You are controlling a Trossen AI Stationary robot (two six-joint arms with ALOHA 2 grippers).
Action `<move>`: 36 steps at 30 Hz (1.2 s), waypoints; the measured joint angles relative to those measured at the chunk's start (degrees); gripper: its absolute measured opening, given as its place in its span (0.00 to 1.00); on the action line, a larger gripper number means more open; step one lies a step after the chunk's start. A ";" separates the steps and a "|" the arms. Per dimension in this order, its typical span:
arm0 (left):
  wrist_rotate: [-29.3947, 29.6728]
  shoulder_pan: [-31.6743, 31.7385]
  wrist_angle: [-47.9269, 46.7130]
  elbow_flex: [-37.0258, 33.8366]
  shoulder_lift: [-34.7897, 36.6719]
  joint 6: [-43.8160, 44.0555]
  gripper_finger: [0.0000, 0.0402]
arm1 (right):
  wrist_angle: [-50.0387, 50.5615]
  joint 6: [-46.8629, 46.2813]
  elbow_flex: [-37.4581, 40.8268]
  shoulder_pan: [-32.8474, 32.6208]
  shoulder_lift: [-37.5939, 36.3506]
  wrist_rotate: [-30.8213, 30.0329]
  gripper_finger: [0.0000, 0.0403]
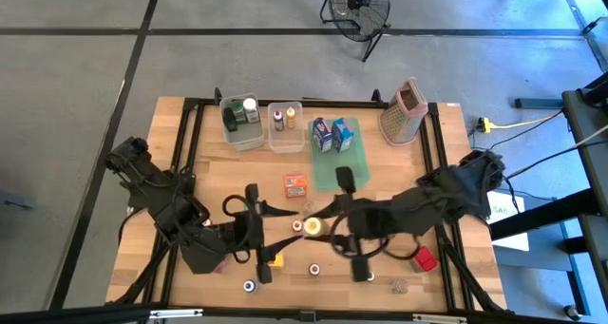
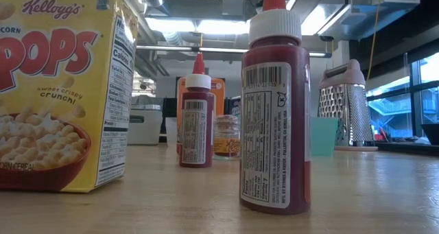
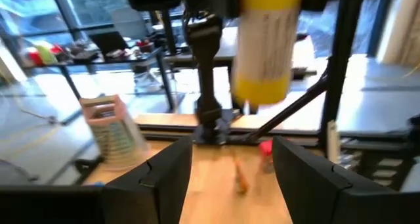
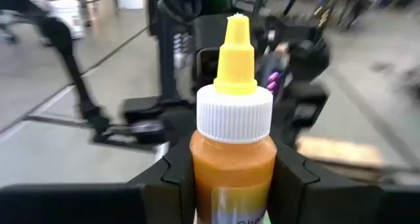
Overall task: Pick & Place Kitchen Items
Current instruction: Put the yellow food coloring bottle into the transparent bin
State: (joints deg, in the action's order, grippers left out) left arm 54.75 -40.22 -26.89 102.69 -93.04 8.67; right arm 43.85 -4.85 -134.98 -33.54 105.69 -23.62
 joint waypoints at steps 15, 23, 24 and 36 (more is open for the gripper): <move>1.11 -4.70 0.19 0.01 1.38 -48.59 0.47 | 18.75 -22.83 0.17 2.60 -0.67 25.51 0.32; -7.60 0.08 6.32 0.02 1.38 -56.35 0.47 | 18.47 -24.65 0.29 3.97 0.62 32.98 0.32; -8.41 0.56 6.26 0.02 1.38 -56.31 0.47 | 18.35 -24.88 0.30 4.23 0.66 33.78 0.32; -20.92 2.70 1.65 0.02 1.34 -58.15 0.46 | 16.20 -29.91 0.28 8.18 3.78 47.76 0.32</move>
State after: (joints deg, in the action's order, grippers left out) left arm 33.83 -37.51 -25.24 102.71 -91.70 -49.47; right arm 60.05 -34.75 -134.69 -25.36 109.47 24.14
